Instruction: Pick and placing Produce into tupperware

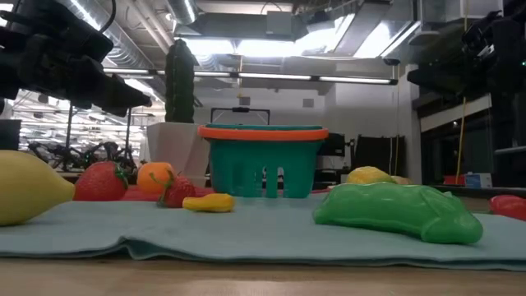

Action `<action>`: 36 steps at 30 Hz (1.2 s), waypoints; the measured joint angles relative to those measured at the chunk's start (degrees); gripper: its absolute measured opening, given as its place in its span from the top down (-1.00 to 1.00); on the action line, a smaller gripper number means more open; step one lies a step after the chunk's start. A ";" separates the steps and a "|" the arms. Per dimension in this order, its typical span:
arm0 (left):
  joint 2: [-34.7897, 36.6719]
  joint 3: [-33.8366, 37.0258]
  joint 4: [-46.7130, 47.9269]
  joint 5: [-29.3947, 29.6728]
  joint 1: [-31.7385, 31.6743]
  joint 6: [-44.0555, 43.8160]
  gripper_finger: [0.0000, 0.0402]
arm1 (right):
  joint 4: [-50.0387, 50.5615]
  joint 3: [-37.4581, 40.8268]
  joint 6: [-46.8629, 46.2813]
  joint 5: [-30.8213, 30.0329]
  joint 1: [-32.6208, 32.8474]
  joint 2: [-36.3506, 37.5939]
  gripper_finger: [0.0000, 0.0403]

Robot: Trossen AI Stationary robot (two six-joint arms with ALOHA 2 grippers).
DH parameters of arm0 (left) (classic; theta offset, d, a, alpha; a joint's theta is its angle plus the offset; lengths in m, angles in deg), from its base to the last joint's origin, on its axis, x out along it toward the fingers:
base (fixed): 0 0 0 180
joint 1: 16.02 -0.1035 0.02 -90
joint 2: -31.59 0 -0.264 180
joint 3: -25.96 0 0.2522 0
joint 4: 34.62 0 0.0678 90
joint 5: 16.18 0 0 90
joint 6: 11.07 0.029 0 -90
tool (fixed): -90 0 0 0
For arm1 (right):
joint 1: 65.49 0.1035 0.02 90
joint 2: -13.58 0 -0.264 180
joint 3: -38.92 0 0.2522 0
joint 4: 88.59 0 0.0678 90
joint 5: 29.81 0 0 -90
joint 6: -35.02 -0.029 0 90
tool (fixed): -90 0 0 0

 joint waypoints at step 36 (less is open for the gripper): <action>0.01 0.01 0.01 0.43 0.02 11.75 0.52 | -0.02 0.01 0.00 -0.01 0.00 0.01 0.87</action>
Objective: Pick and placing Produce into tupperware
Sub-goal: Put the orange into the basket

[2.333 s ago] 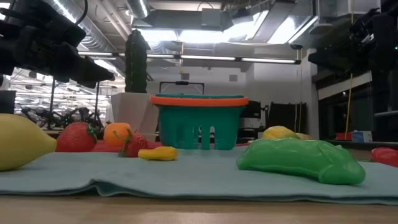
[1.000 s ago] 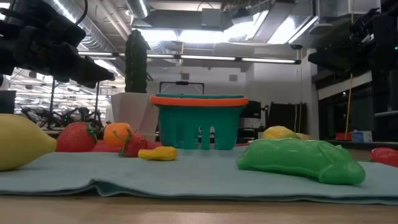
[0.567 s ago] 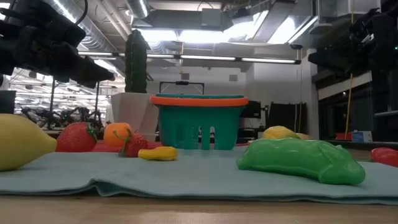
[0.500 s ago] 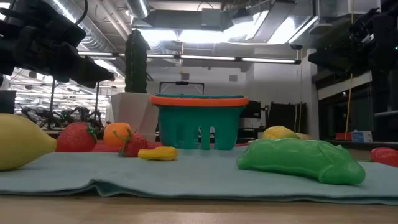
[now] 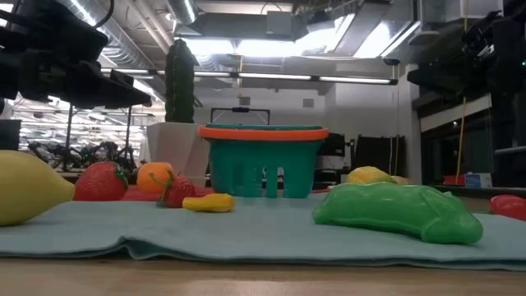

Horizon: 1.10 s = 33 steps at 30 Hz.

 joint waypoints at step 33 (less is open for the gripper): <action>0.00 0.00 -1.19 0.00 0.00 -3.78 0.52 | -0.11 -0.02 -2.77 -0.57 -0.02 -0.02 0.87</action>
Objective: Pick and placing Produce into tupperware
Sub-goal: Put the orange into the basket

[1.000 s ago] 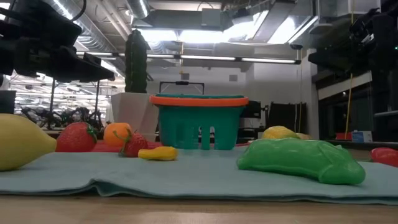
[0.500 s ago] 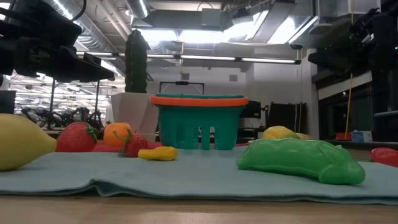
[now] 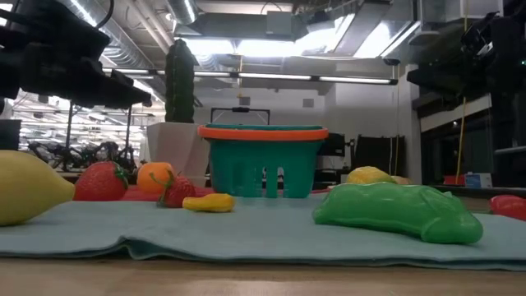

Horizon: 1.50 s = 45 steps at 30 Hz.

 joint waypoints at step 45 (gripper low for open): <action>-5.14 -4.79 -4.59 8.52 0.00 -1.32 0.85 | -0.11 0.00 8.63 -2.56 0.00 0.00 0.64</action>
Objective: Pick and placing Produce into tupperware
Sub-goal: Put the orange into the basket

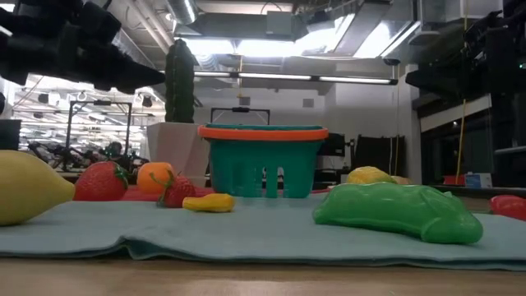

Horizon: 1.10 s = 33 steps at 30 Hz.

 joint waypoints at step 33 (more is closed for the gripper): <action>0.27 -2.16 1.28 7.61 0.00 0.81 0.70 | -0.24 0.00 4.63 -2.25 0.00 0.00 0.64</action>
